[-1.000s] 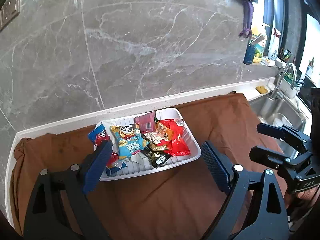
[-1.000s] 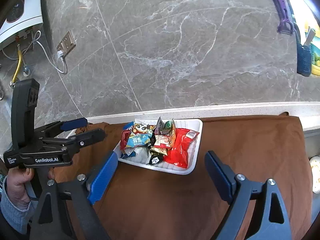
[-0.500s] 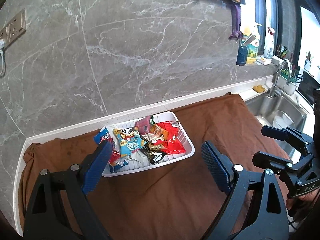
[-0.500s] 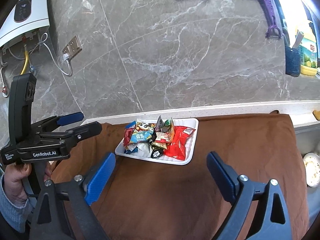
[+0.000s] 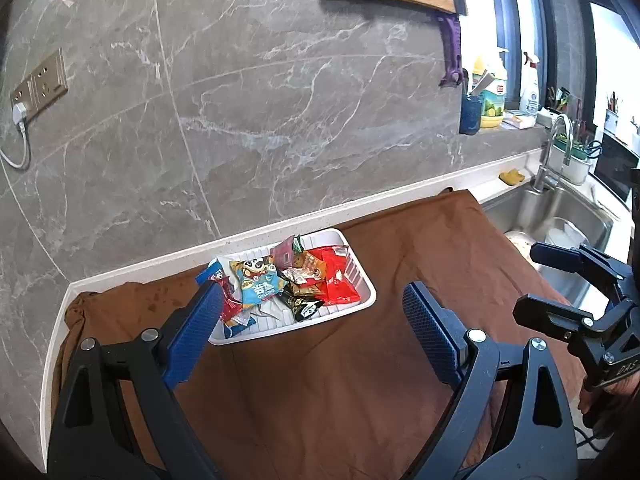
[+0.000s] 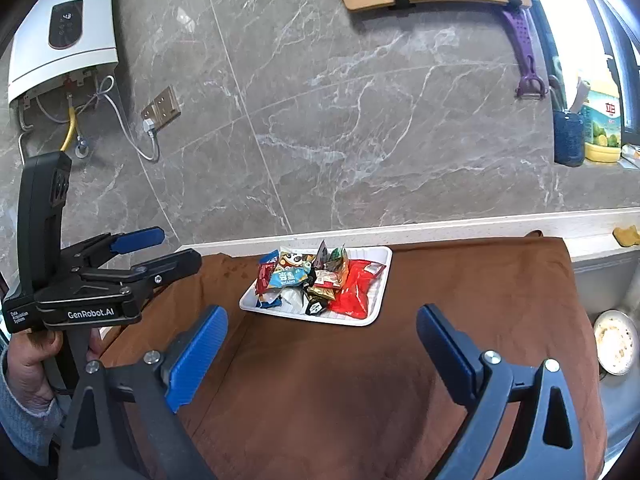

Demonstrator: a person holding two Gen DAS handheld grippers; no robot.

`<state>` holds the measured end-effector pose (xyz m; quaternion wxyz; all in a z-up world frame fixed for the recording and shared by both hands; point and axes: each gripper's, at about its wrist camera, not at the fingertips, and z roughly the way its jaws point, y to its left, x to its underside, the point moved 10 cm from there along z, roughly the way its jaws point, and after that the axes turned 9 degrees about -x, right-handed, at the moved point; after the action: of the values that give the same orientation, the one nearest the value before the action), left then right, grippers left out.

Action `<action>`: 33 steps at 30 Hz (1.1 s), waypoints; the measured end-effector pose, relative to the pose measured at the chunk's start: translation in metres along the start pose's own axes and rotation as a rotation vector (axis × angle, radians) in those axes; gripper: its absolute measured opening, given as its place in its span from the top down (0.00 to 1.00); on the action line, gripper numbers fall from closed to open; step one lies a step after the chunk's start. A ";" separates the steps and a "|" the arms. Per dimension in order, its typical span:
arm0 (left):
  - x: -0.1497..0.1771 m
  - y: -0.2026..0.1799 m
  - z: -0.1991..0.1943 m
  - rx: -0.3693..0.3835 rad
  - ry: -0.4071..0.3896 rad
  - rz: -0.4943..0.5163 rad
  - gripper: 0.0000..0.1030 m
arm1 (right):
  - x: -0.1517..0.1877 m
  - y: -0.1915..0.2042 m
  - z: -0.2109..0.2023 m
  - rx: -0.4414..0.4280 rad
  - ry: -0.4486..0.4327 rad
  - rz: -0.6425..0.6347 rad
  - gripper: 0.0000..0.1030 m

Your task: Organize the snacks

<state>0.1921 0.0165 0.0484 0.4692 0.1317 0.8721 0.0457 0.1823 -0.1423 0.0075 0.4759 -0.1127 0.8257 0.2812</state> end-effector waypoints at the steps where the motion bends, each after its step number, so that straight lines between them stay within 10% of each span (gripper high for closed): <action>1: 0.000 -0.002 -0.003 0.000 -0.001 0.002 0.11 | 0.001 0.000 -0.003 0.001 -0.004 -0.001 0.05; 33: 0.015 -0.028 -0.082 -0.053 -0.067 0.011 0.11 | 0.014 0.010 -0.066 -0.020 -0.068 -0.004 0.01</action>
<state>0.1111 -0.0030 0.0765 0.5013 0.1253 0.8535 0.0668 0.1228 -0.1704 0.0250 0.5030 -0.1095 0.8061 0.2920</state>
